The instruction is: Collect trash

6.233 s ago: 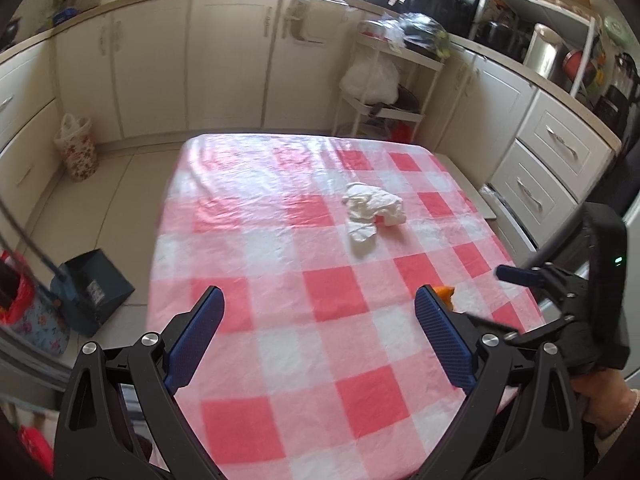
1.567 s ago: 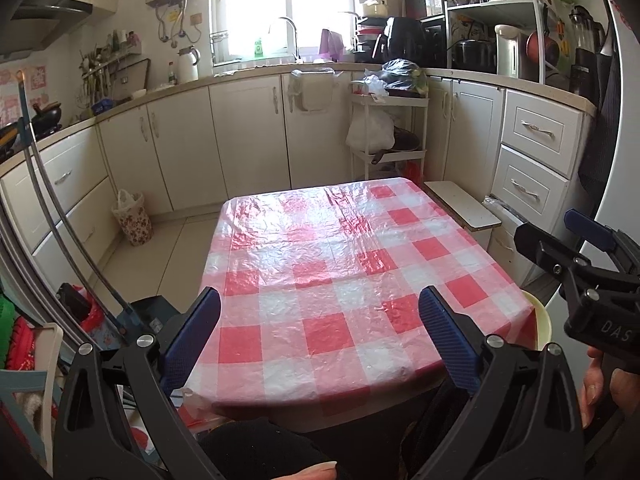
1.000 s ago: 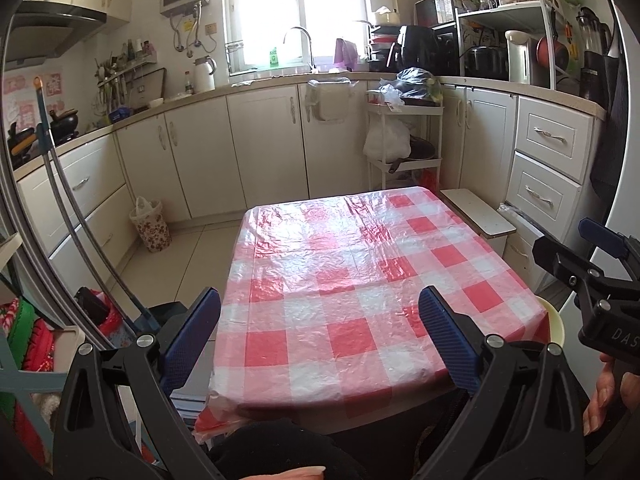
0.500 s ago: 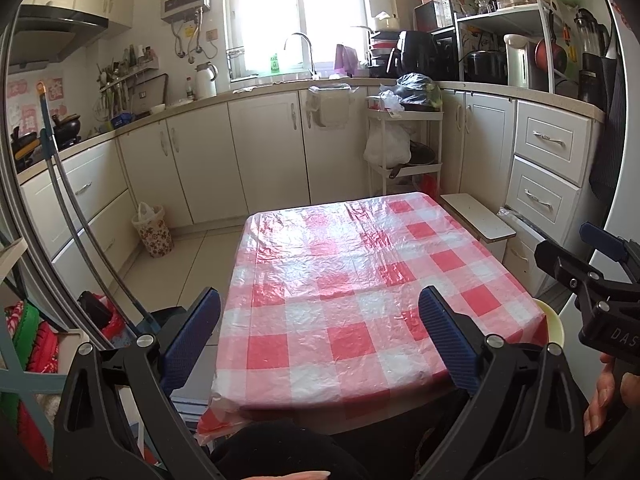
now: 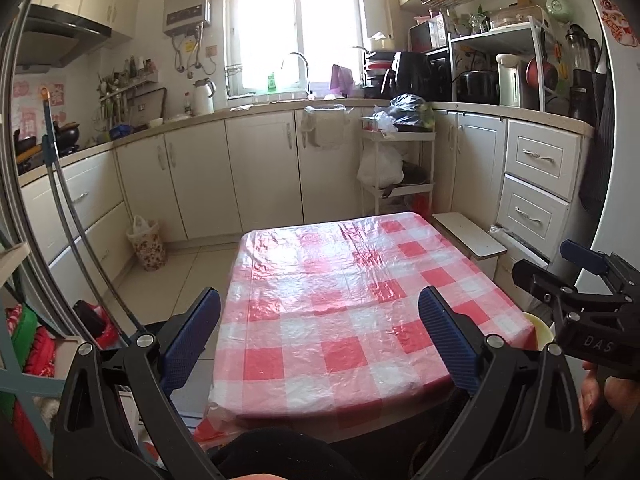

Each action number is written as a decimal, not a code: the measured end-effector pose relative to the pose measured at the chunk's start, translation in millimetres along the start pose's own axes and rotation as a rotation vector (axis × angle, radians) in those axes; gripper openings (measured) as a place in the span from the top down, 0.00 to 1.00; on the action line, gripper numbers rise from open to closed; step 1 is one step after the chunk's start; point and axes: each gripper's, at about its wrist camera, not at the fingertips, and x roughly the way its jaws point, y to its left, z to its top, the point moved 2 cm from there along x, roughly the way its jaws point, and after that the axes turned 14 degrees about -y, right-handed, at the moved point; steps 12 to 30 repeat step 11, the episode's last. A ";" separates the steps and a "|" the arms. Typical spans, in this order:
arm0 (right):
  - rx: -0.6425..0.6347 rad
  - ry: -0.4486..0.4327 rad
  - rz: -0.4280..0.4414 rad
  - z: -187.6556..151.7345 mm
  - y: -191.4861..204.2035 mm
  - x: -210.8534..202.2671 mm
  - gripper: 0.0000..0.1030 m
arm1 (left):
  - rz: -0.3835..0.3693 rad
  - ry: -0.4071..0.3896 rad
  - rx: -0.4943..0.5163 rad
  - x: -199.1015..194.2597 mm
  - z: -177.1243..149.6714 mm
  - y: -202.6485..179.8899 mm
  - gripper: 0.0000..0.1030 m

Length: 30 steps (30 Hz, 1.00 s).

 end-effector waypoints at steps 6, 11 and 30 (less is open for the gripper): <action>0.000 -0.010 0.010 0.3 3.4 -1.5 0.07 | 0.027 0.049 0.004 11.1 -10.9 3.9 0.07; -0.009 -0.048 0.018 0.6 8.6 -5.0 0.07 | 0.063 0.107 -0.033 25.2 -31.9 12.4 0.07; -0.009 -0.048 0.018 0.6 8.6 -5.0 0.07 | 0.063 0.107 -0.033 25.2 -31.9 12.4 0.07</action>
